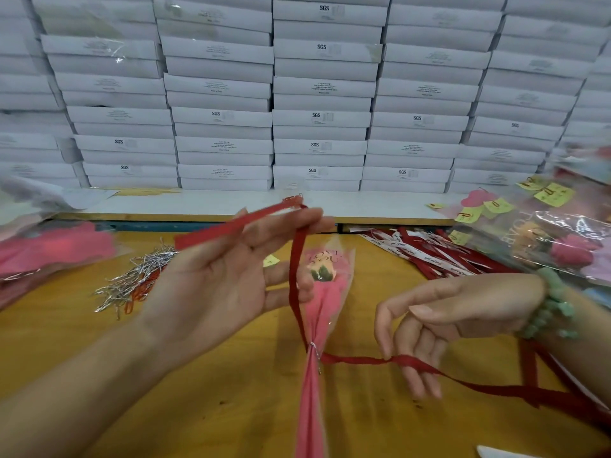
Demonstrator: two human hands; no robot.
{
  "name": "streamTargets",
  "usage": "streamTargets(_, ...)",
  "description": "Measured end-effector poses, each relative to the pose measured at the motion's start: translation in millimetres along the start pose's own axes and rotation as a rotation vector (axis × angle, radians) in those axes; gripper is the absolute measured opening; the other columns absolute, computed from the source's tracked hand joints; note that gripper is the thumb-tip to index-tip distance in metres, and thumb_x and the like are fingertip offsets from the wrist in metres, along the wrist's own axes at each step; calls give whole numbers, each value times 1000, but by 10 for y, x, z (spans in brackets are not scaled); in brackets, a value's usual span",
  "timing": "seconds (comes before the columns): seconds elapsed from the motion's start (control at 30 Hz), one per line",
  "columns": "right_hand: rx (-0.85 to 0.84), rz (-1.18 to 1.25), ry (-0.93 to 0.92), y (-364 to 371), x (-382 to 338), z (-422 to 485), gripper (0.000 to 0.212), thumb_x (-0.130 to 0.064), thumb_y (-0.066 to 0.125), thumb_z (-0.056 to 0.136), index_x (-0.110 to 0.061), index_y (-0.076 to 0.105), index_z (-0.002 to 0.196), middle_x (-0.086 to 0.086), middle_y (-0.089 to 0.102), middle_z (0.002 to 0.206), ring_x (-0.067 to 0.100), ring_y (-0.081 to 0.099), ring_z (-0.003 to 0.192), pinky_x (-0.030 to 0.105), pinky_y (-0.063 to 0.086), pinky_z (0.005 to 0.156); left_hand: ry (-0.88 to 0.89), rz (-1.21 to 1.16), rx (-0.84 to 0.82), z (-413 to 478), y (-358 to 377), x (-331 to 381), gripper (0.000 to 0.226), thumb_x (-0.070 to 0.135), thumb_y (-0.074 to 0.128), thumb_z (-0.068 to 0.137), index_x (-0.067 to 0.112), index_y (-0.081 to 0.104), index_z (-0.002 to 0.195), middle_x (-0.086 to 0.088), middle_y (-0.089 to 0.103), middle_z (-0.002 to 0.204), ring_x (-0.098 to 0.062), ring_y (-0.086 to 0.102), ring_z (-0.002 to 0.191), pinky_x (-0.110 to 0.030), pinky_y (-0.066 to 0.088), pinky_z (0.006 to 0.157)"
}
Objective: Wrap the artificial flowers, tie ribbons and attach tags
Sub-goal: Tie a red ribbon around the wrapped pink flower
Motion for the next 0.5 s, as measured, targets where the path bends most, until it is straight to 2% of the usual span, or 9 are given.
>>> streamTargets(0.1, -33, -20, 48, 28, 54, 0, 49, -51, 49, 93, -8, 49, 116, 10, 66, 107, 18, 66, 87, 31, 51, 83, 44, -120, -24, -6, 82, 124, 46, 17, 26, 107, -8, 26, 146, -22, 31, 152, -46, 48, 113, -55, 30, 105)
streamTargets(0.17, -49, -59, 79, 49, 86, 3, 48, -50, 51, 93, -8, 50, 116, 10, 64, 110, 18, 65, 90, 34, 50, 86, 39, -105, -49, -12, 108, 126, 45, 13, 27, 106, -7, 27, 146, -21, 31, 153, -46, 47, 116, -55, 30, 105)
streamTargets(0.3, -18, -91, 95, 46, 115, 60, 48, -49, 53, 92, -7, 52, 115, 10, 62, 111, 17, 64, 91, 34, 49, 84, -6, 257, 26, -19, 14, -99, 46, 21, 43, 101, 6, 40, 145, -9, 36, 154, -34, 54, 119, -49, 41, 105)
streamTargets(0.37, 10, -81, 85, 34, 114, 98, 48, -48, 54, 91, -6, 53, 116, 10, 62, 111, 17, 63, 91, 31, 50, 82, -74, 369, 71, -33, -59, -329, 52, 24, 55, 95, 13, 44, 144, -10, 37, 154, -35, 54, 124, -54, 36, 109)
streamTargets(0.43, 24, -71, 74, 26, 111, 121, 47, -46, 53, 92, -7, 53, 118, 10, 61, 113, 18, 63, 91, 29, 51, 81, -160, 430, 123, -59, -116, -529, 52, 19, 59, 90, 21, 50, 141, -17, 37, 151, -35, 53, 127, -60, 30, 112)
streamTargets(0.5, 15, -67, 76, 33, 122, 123, 46, -45, 54, 92, -8, 53, 119, 11, 61, 116, 19, 63, 90, 27, 52, 80, -235, 451, 150, -92, -142, -658, 51, 13, 57, 89, 26, 53, 138, -4, 43, 150, -31, 52, 129, -54, 31, 113)
Point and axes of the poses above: each hand's wrist, its own z-axis towards the middle knuckle, its own y-axis out of the palm, x = y × z, the point moved 8 cm from there along z, towards the middle knuckle
